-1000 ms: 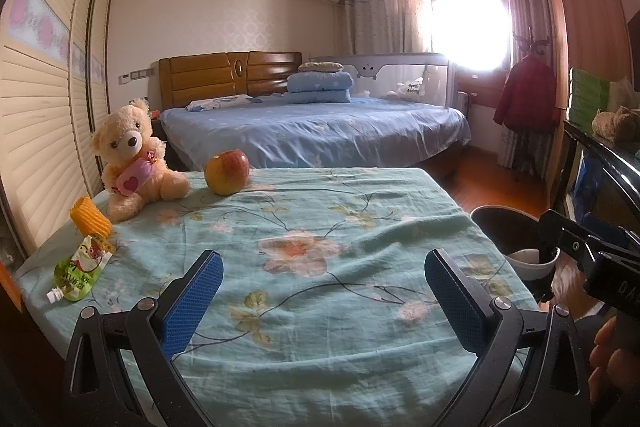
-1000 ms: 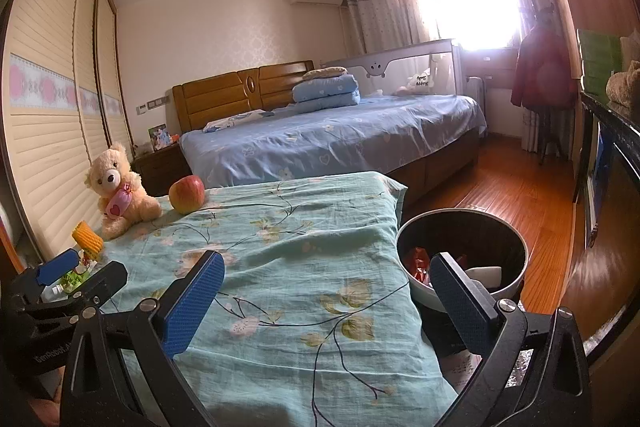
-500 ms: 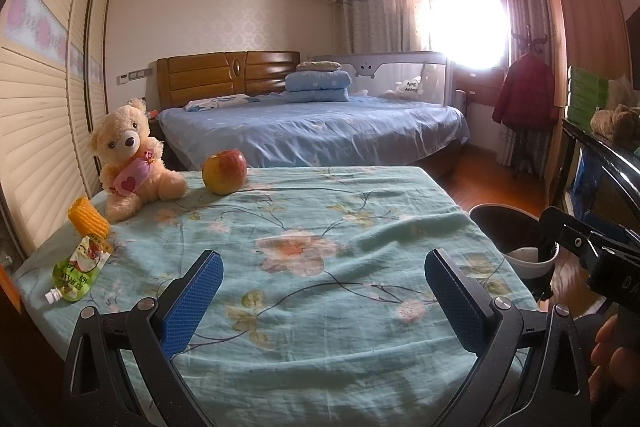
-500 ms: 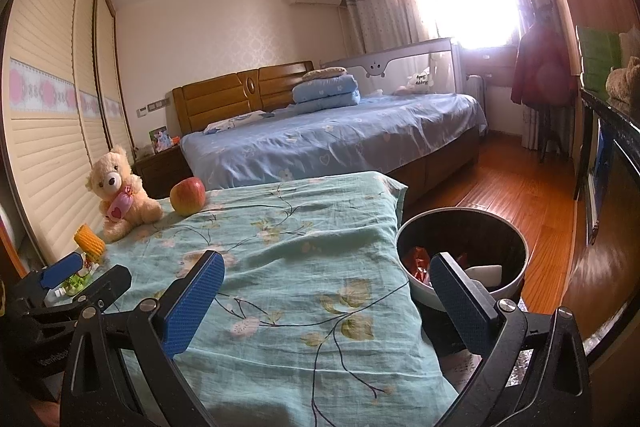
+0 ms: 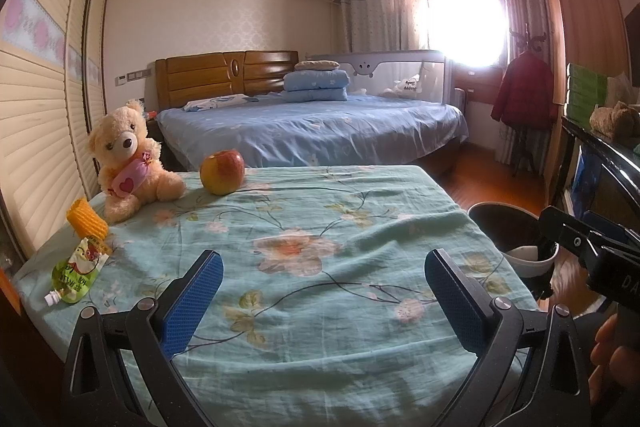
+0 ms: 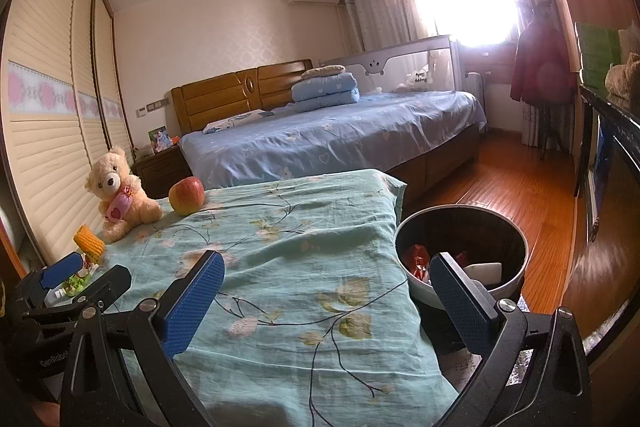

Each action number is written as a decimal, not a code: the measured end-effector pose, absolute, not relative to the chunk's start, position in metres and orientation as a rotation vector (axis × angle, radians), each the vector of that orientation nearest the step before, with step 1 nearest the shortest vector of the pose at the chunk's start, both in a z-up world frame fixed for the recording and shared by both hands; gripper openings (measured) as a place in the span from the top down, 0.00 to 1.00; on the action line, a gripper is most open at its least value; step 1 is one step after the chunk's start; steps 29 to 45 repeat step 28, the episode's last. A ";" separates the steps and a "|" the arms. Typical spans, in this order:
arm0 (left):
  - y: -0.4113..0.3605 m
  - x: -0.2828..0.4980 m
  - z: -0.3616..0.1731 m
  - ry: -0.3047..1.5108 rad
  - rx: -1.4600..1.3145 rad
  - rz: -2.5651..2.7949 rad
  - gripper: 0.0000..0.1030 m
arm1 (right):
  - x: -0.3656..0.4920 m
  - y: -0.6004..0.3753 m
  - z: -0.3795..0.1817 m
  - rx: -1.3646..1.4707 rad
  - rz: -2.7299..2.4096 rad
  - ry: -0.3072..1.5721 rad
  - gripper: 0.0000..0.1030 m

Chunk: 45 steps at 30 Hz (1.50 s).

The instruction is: Collect trash

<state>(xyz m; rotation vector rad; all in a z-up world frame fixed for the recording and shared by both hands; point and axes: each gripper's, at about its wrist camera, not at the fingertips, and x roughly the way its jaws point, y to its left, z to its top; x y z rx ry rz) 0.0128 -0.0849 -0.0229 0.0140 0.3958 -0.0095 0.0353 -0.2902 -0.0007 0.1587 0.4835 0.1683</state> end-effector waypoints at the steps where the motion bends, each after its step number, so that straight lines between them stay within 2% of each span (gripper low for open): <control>1: -0.085 0.013 -0.023 0.396 0.016 -0.009 0.01 | 0.035 -0.290 -0.001 0.159 0.168 0.483 0.00; 45: -0.082 0.040 -0.031 0.447 0.014 -0.019 0.01 | 0.056 -0.284 -0.016 0.178 0.165 0.544 0.00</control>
